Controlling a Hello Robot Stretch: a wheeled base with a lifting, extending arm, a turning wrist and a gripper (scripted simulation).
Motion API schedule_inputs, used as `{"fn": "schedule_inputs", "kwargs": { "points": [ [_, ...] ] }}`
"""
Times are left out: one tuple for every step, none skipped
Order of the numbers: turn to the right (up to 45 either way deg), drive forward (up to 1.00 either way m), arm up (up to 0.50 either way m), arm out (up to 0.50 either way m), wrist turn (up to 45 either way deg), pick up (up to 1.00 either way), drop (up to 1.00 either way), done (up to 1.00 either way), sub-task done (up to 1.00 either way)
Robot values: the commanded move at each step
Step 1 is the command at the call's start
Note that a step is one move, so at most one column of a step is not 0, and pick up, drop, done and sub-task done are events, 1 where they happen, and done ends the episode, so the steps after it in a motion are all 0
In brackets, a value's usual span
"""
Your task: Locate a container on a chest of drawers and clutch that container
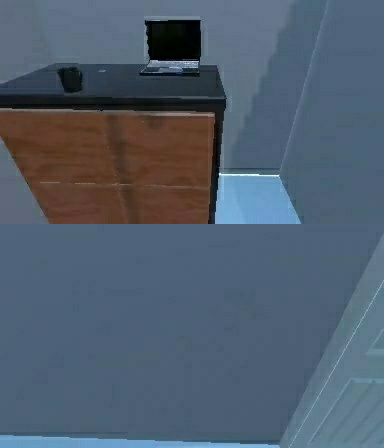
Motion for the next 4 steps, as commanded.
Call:
{"fn": "schedule_inputs", "kwargs": {
  "points": [
    [9.0, 0.0, 0.0, 0.0, 0.0, 0.0, 0.0, 0.0, 0.0],
    [0.0, 0.2, 0.0, 0.0, 0.0, 0.0, 0.0, 0.0, 0.0],
    [-6.0, 0.0, 0.0, 0.0, 0.0, 0.0, 0.0, 0.0, 0.0],
    [0.0, 0.1, 0.0, 0.0, 0.0, 0.0, 0.0, 0.0, 0.0]
  ]
}}
